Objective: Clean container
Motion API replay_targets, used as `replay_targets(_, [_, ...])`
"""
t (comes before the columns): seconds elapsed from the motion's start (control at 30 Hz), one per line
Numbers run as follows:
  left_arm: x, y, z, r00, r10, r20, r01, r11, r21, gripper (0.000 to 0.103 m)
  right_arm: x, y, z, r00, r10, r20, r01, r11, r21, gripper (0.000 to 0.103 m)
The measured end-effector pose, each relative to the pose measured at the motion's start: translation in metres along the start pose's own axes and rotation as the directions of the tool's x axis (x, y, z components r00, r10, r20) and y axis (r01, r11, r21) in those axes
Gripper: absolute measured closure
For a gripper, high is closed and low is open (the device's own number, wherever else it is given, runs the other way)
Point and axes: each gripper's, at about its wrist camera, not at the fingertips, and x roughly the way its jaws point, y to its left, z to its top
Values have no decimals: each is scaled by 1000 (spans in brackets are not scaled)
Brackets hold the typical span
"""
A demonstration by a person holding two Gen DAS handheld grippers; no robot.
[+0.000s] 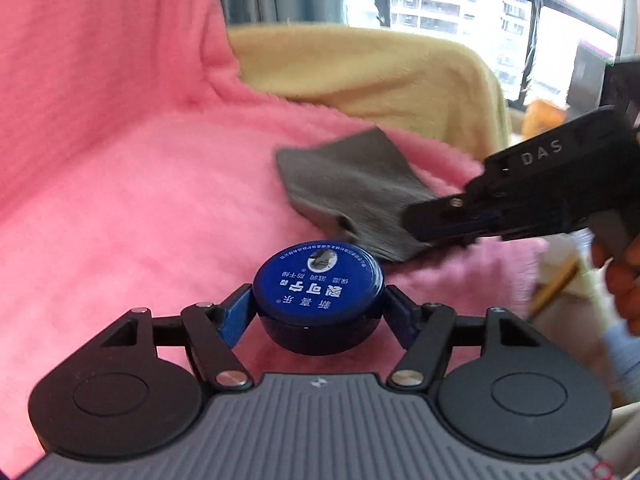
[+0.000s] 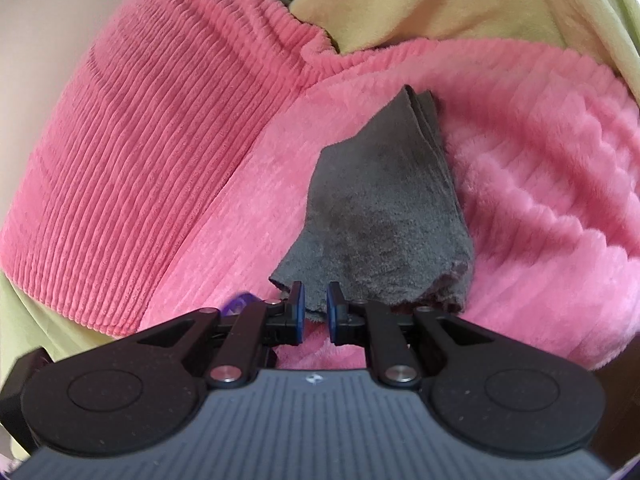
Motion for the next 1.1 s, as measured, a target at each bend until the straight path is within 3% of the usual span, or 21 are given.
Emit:
replay_targets(0.2, [12,10,10,994,106,34,-109,991,82,33,0,13,2,998,-57,5,58,991,-119,92])
replay_targets(0.57, [51,38,24,993,117,-23,-115,991,74,33,8,21,13,992,-114,45,122,961,-247,92])
replay_targets(0.87, [58,40,20,991,124,-41,-121,990,69,33,15,24,10,990,-137,33,141,954,-266,92])
replay_targets(1.1, [52,42,23,991,126,-52,-123,991,54,23,11,25,10,986,-154,62,165,950,-264,92])
